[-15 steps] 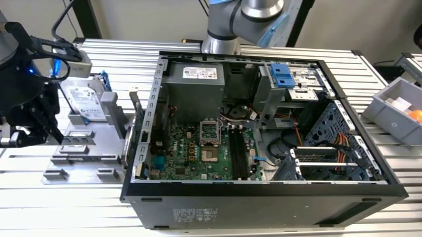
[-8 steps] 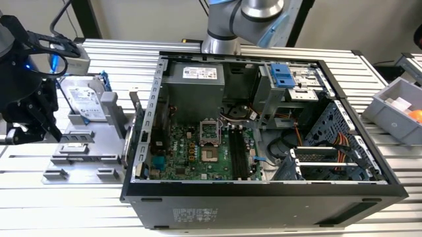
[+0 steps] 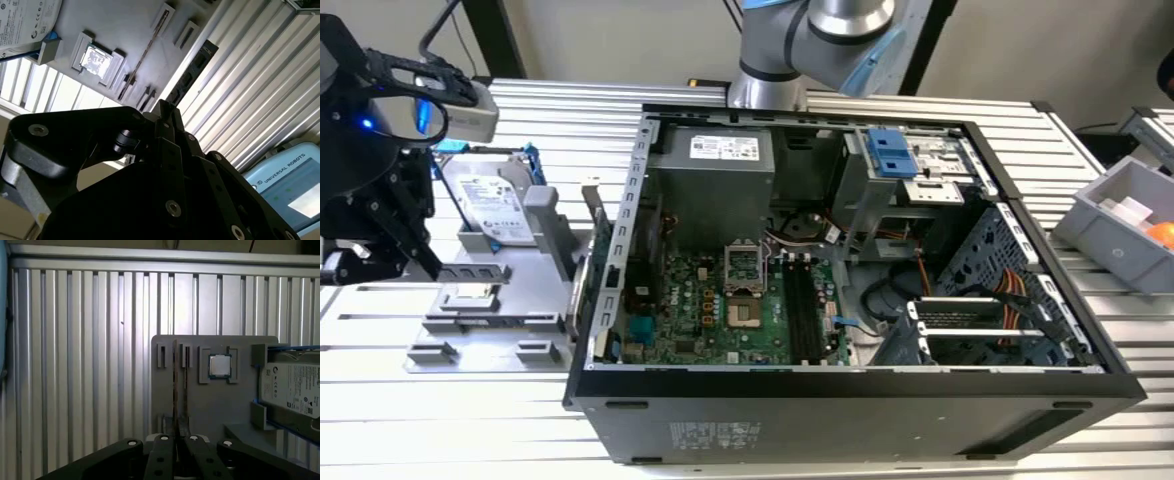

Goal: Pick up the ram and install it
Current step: 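Pick up the ram and move it above insertion slot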

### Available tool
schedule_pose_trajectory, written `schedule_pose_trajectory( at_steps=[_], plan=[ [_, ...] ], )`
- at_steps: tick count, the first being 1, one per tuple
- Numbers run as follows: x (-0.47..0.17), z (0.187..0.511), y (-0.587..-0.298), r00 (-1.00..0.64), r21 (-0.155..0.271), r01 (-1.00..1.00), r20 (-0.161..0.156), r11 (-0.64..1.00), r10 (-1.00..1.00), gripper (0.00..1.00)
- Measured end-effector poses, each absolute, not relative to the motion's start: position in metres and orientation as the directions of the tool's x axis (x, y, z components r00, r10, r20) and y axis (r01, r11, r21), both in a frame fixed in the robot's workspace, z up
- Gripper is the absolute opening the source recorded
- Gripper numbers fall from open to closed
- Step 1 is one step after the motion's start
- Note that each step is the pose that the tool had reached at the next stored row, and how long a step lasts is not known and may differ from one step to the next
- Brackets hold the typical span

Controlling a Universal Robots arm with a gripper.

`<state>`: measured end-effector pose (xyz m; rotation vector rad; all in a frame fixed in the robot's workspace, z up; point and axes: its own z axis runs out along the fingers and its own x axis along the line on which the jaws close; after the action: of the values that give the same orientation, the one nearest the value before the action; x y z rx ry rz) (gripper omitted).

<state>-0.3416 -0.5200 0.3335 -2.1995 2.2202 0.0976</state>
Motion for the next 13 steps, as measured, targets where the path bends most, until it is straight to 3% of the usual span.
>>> schedule_pose_trajectory(
  at_steps=[13],
  plan=[
    [-0.342,0.345,-0.520,-0.011,0.034,-0.999,-0.055,0.009,-0.998,0.00]
  ],
)
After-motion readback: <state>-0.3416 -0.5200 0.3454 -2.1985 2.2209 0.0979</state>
